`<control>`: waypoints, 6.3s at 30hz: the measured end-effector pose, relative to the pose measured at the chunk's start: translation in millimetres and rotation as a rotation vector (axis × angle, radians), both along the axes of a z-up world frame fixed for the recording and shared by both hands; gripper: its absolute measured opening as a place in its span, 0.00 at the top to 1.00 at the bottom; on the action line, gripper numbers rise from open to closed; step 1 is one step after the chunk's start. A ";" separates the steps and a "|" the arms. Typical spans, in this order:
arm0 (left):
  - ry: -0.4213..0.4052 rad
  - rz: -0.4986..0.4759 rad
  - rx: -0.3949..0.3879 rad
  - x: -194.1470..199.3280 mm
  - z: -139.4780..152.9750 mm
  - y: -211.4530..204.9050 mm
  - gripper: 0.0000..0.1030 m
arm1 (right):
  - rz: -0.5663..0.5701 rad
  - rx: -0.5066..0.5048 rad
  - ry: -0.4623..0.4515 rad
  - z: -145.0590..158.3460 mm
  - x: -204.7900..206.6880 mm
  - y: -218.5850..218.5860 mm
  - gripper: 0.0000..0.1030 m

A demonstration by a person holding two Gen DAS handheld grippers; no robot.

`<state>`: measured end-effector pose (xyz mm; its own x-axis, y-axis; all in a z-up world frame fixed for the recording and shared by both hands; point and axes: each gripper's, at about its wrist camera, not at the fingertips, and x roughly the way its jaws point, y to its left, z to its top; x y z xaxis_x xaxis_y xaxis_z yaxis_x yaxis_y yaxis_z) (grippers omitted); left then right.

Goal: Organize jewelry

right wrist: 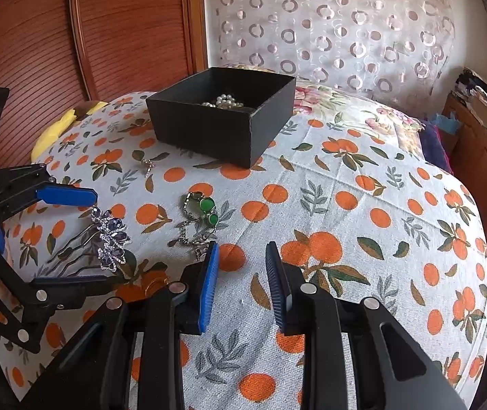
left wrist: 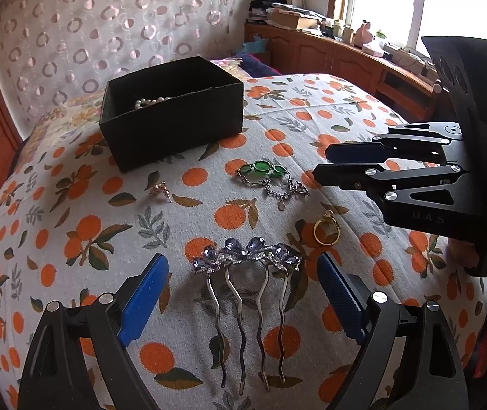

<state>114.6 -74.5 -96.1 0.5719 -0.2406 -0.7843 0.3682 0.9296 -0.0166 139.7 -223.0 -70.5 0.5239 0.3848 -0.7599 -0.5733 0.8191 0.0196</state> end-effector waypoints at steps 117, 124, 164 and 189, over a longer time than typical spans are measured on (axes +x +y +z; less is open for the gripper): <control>-0.272 0.173 -0.013 110.2 110.1 34.1 0.40 | -0.044 0.113 -0.079 79.9 79.6 8.5 0.69; -0.237 0.177 0.017 122.3 95.0 26.5 0.40 | -0.033 0.098 -0.088 74.4 66.6 -1.9 0.69; -0.120 0.129 0.017 57.5 33.9 56.5 0.23 | 0.081 0.077 0.000 21.3 -25.0 -0.2 0.69; 0.009 0.118 0.043 68.5 -6.5 63.3 0.07 | 0.104 0.045 0.014 10.3 -22.6 15.7 0.89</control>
<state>183.1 -11.2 -102.7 0.5871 -0.1376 -0.7977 0.2558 0.9665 0.0216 117.0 -207.4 -60.2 0.4690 0.4701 -0.7477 -0.6542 0.7536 0.0634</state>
